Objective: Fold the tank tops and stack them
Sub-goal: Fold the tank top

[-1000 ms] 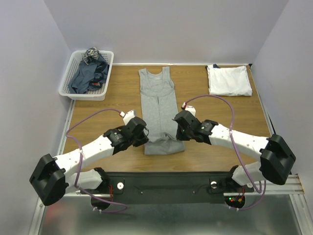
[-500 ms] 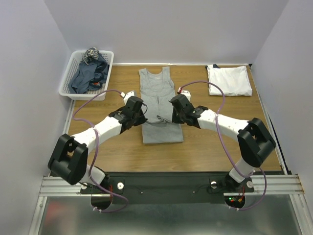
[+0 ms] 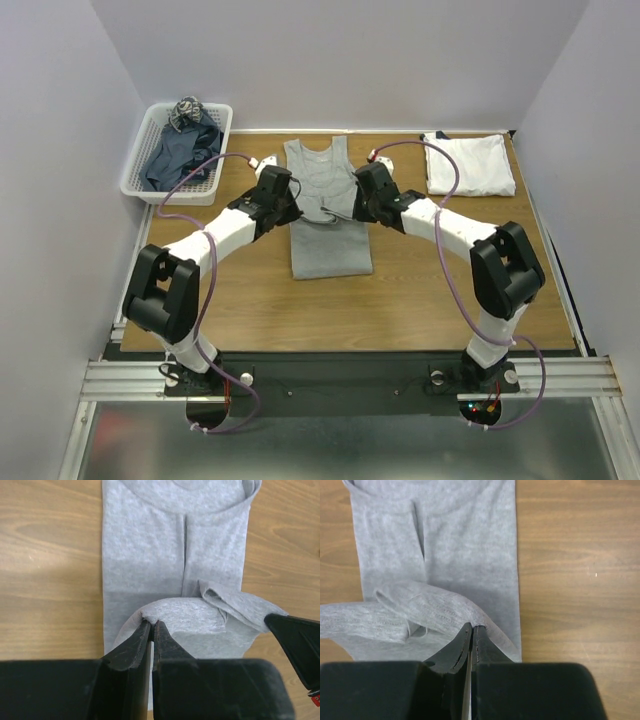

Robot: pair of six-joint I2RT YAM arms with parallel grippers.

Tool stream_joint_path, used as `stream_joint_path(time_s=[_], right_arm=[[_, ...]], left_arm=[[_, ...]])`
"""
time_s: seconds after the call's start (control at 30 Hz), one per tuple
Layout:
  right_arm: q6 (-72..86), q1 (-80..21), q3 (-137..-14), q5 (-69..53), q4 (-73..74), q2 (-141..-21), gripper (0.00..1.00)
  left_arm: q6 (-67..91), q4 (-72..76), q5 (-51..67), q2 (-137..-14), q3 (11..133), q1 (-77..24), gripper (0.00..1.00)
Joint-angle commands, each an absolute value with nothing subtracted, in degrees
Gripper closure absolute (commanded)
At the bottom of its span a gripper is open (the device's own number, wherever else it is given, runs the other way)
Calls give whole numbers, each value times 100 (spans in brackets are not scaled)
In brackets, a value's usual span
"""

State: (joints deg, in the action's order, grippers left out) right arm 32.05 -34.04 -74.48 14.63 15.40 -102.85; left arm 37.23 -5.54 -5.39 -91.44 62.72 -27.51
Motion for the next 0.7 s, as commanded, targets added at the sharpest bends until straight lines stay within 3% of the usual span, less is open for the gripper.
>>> stream_joint_path(time_s=[0.0,0.27,0.3,0.37,0.4,0.47,0.53,0.57,0.67], right_arm=[[3050,-3182,-8049,1319,1257,-10520,100],[2945,-2971,-8823,1011,1248,-11284,99],[2927,-2953,-8920,967,1248,-11477,97],[2944,-2927,-9079,958,1239,-11592,75],[2953,-2909,-9105,958,1248,-11619,63],[2918,-2909,-9236,993,1248,-11610,39],[2796,-2900,-9412,1037,1257,-11575,26],[2760,-2900,-9457,1055,1266,-11558,21],[2716,-2900,-9519,1195,1371,-11435,18]], left_arm=[[3463,-404,-448,-9421,6880,-2549,100],[3419,-299,-238,-10150,7356,-2215,100],[3428,-325,-246,-10282,7417,-2189,96],[3489,-159,-220,-10336,7357,-2110,76],[3489,-62,-211,-10336,7365,-2083,58],[3498,-35,-194,-10284,7383,-2039,52],[3516,122,-228,-10108,7383,-2021,46],[3498,123,-229,-10047,7383,-2021,39],[3515,62,-316,-9809,7295,-2021,34]])
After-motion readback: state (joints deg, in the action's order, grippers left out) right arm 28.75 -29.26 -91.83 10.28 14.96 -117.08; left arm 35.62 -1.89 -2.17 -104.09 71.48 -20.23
